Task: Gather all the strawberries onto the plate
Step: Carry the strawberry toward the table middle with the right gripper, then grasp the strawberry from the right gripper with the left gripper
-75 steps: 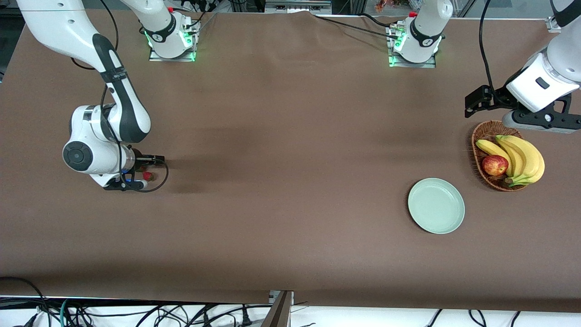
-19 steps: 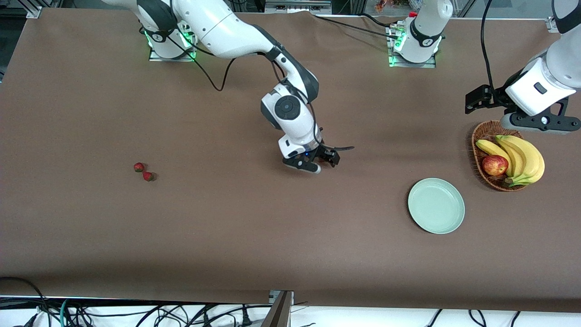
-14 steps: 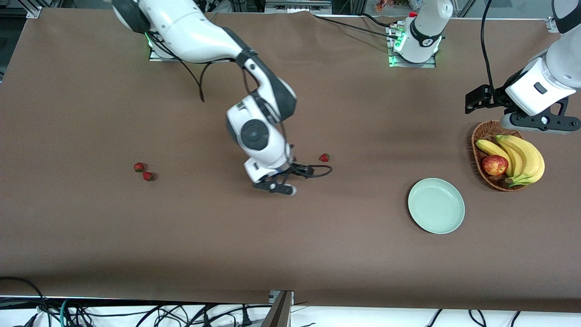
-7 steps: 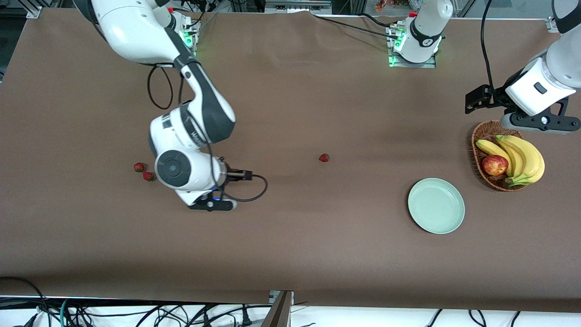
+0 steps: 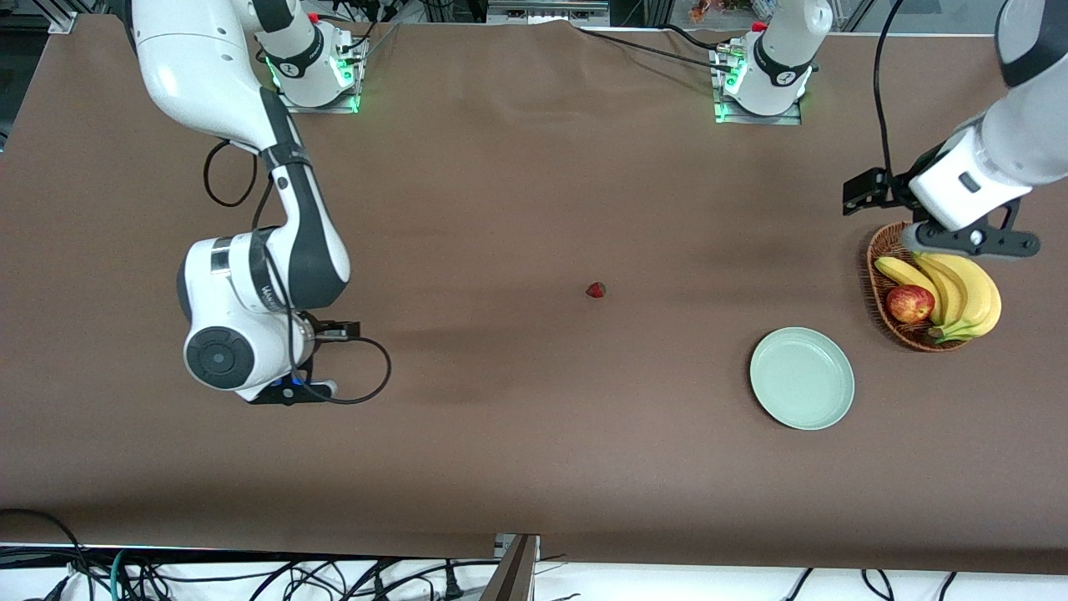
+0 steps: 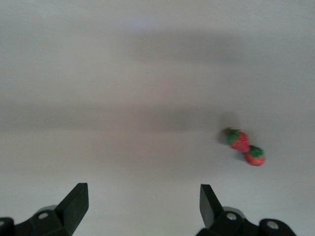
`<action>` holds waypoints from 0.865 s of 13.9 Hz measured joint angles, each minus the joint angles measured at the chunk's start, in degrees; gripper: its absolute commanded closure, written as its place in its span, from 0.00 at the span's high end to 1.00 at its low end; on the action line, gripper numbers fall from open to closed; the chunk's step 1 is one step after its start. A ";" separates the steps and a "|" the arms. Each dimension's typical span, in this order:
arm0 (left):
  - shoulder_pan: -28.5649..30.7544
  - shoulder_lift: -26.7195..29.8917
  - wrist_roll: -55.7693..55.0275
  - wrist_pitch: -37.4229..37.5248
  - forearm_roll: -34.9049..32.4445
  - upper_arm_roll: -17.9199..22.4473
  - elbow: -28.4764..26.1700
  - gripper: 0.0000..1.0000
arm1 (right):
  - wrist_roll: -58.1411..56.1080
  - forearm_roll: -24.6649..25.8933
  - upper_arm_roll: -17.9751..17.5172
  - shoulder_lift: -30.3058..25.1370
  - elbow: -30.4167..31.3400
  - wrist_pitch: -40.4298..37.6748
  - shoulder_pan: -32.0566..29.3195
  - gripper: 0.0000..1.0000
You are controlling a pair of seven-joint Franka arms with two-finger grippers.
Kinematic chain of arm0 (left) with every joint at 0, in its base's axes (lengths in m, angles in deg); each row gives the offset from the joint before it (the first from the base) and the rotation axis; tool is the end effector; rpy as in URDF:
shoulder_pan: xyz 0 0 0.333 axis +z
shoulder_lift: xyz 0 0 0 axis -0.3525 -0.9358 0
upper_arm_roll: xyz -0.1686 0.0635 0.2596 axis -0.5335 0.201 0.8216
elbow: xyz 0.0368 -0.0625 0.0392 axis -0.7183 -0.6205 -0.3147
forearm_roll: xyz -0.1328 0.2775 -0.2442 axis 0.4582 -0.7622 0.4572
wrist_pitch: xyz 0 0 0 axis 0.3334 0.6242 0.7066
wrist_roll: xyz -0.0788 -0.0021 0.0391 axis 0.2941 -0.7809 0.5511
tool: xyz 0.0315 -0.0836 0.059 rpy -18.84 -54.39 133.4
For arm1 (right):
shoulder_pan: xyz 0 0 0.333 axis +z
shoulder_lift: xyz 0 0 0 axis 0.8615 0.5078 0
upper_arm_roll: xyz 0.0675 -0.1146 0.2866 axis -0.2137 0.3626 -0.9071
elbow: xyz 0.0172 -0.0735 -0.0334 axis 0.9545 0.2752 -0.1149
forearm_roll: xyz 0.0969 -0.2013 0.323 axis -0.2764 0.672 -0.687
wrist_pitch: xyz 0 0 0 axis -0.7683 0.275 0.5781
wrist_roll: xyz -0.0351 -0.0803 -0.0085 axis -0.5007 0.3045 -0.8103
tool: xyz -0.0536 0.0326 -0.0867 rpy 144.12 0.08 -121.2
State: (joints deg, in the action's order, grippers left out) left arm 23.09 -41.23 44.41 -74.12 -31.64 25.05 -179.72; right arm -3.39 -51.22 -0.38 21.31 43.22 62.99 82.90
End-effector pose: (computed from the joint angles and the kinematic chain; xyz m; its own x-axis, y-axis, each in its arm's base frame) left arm 0.5689 -0.0562 0.5468 0.9719 -0.0977 -0.2142 -0.0958 -0.9952 0.0192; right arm 0.6942 0.1646 0.3064 0.9347 0.0332 -0.3539 0.0755 -0.9915 0.1063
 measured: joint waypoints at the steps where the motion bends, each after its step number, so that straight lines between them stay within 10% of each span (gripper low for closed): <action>1: -0.08 -1.45 0.00 -0.27 0.00 -0.01 0.02 1.00 | -1.53 0.00 0.95 0.01 0.88 0.08 -0.20 1.00; 12: -6.62 -20.09 -0.03 -15.20 4.53 -0.52 2.86 1.00 | -14.60 -3.63 1.85 -0.43 13.56 11.23 -8.70 1.00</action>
State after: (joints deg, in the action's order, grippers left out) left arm 16.47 -61.33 44.38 -89.32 -27.11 24.53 -176.86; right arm -17.99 -54.85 1.47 20.87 56.78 74.22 74.21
